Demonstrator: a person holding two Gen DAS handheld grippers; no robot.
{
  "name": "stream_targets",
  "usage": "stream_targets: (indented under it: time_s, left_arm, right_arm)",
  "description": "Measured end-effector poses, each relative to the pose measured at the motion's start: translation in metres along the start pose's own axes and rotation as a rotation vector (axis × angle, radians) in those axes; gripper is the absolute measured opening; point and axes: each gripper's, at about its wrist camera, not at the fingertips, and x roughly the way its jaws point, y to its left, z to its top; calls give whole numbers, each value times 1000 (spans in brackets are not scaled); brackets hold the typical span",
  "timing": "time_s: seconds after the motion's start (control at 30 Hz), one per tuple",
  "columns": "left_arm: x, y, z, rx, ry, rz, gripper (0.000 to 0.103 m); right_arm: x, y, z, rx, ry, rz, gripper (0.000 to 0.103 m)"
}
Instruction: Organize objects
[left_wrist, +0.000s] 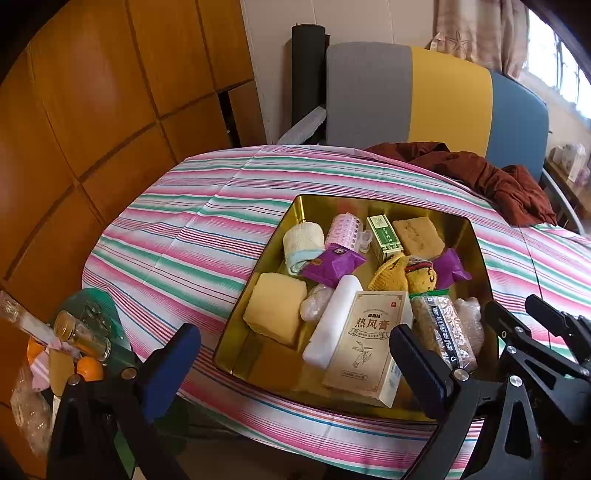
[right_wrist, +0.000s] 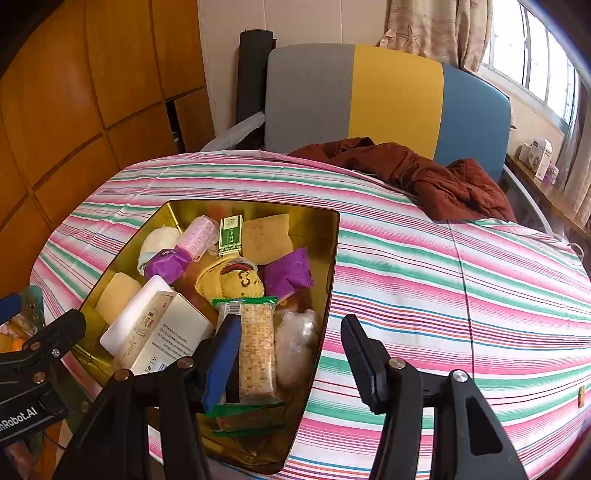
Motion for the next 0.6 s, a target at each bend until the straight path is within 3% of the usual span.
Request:
stream_targets:
  time_s: [0.6]
  left_arm:
    - [0, -2, 1, 10, -1, -15, 102]
  right_arm:
    - [2, 3, 4, 7, 5, -28, 57]
